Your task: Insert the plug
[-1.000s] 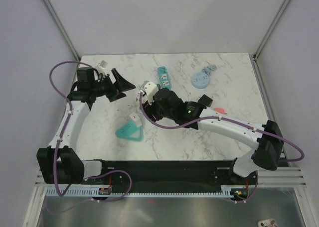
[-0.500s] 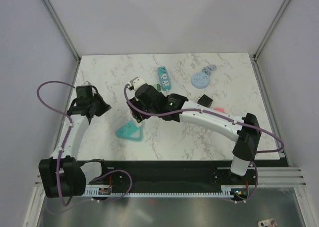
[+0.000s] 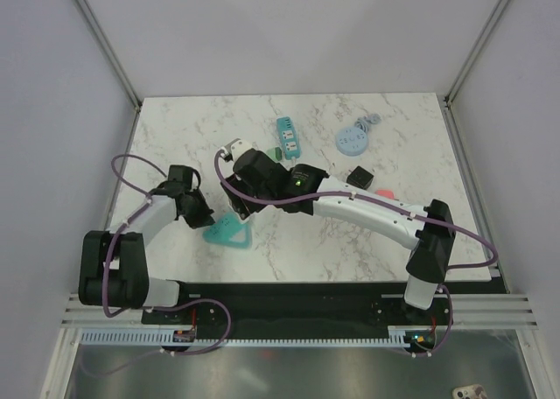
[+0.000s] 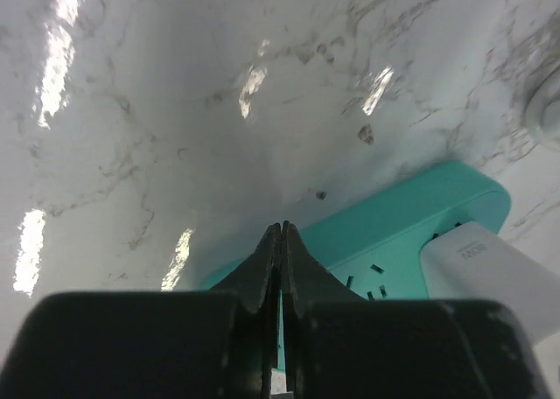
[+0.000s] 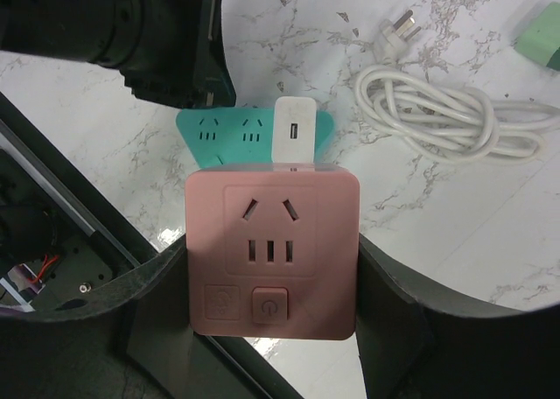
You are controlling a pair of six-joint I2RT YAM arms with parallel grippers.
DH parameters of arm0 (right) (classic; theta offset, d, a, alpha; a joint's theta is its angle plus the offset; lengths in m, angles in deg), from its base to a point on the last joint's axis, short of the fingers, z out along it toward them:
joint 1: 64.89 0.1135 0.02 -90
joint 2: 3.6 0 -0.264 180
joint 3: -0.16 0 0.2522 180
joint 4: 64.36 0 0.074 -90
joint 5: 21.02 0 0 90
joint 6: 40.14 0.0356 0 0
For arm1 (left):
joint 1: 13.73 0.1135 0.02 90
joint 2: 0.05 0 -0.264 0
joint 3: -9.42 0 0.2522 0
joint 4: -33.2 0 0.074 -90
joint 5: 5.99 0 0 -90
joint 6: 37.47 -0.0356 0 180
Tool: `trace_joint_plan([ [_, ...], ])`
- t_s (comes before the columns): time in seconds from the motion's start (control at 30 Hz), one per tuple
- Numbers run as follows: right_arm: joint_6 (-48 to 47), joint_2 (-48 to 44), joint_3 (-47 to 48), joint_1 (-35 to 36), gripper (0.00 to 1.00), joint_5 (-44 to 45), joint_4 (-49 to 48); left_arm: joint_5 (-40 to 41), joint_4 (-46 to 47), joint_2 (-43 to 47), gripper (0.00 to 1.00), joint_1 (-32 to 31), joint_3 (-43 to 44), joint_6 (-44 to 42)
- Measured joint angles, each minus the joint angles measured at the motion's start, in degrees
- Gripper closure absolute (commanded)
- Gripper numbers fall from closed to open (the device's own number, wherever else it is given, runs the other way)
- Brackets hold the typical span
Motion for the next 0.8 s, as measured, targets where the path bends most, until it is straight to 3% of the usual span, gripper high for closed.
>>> trace_joint_plan([
  [0.23, -1.01, 0.9, 2.67, 0.55, 1.0, -0.46, 1.88, -1.4, 0.07, 3.85, 0.98, -2.29, -5.09, 2.71],
  [0.4, -3.08, 4.74, 7.54, 1.79, 1.0, -2.71, 2.91, -0.92, -3.78, 8.66, 0.95, 0.83, 0.26, 2.47],
  [0.47, -3.89, 7.65, 10.43, 2.64, 1.0, -4.13, 3.82, -1.27, -3.85, 8.66, 0.86, 5.9, 4.0, 1.42],
  [0.5, -4.17, 9.44, 12.17, 3.02, 1.0, -4.92, 4.55, -1.55, -3.8, 8.57, 0.62, 9.46, 6.1, 0.63],
  [0.57, -4.37, 13.22, 15.37, 3.78, 1.0, -6.14, 5.4, -1.84, -3.72, 8.33, 0.25, 14.8, 9.57, -1.7],
  [0.73, -3.48, 21.51, 20.74, 4.85, 1.0, -8.17, 8.24, 0.48, -2.75, 8.2, 0.08, 17.9, 13.49, -2.49],
  [0.77, -3.26, 22.82, 21.55, 4.87, 1.0, -8.28, 8.83, 0.55, -2.21, 8.2, 0.0, 17.88, 13.18, -2.14],
  [0.8, -3.17, 24.0, 22.21, 4.87, 1.0, -8.31, 9.29, 0.44, -1.16, 8.22, 0.0, 18.01, 12.5, -2.01],
])
